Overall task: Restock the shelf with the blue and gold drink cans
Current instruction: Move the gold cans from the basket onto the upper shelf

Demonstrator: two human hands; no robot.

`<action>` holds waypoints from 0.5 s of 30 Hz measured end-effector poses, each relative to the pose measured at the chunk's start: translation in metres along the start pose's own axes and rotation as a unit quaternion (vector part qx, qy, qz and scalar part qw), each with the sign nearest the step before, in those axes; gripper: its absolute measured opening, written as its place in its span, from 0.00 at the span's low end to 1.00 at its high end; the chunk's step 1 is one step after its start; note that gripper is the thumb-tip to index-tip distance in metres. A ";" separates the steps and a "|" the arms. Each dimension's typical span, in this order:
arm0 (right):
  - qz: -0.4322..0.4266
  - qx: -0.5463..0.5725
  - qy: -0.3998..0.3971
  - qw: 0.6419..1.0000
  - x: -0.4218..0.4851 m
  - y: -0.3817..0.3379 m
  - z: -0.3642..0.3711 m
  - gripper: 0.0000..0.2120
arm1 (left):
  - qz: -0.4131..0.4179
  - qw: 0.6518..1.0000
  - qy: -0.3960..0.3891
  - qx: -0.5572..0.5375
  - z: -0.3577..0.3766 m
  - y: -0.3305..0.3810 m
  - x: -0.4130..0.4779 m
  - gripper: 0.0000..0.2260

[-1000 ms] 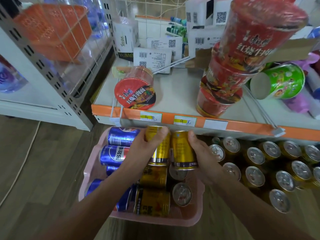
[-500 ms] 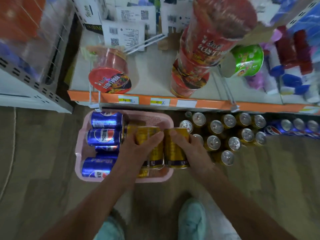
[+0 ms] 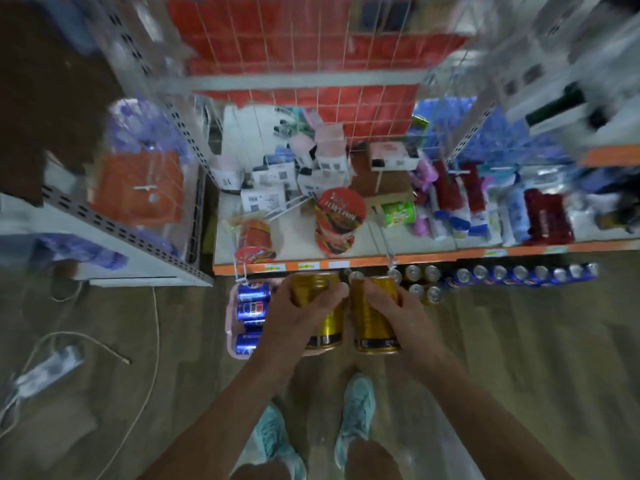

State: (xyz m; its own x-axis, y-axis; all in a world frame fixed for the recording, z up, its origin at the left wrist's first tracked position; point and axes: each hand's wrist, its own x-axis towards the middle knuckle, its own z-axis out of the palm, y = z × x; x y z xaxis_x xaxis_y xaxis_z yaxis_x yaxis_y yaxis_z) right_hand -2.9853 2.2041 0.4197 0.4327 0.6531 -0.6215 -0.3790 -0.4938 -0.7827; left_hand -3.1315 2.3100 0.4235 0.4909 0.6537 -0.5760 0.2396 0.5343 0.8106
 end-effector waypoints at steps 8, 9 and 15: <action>-0.053 0.003 0.000 0.999 -0.087 -0.128 -0.038 0.30 | 0.068 0.997 -0.037 0.015 0.063 0.129 -0.093 0.19; -0.061 0.003 0.000 0.998 -0.095 -0.141 -0.041 0.29 | 0.074 0.997 -0.037 0.013 0.069 0.141 -0.102 0.19; -0.107 -0.005 -0.014 0.994 -0.132 -0.204 -0.064 0.22 | 0.127 0.991 -0.017 0.038 0.095 0.198 -0.134 0.25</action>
State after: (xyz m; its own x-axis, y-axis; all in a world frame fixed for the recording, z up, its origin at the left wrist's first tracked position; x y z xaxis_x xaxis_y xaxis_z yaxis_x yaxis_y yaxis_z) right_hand -2.9129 2.1820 0.6598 0.4786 0.7599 -0.4400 -0.2725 -0.3478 -0.8971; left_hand -3.0699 2.2772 0.6718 0.5706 0.7431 -0.3496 0.1661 0.3125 0.9353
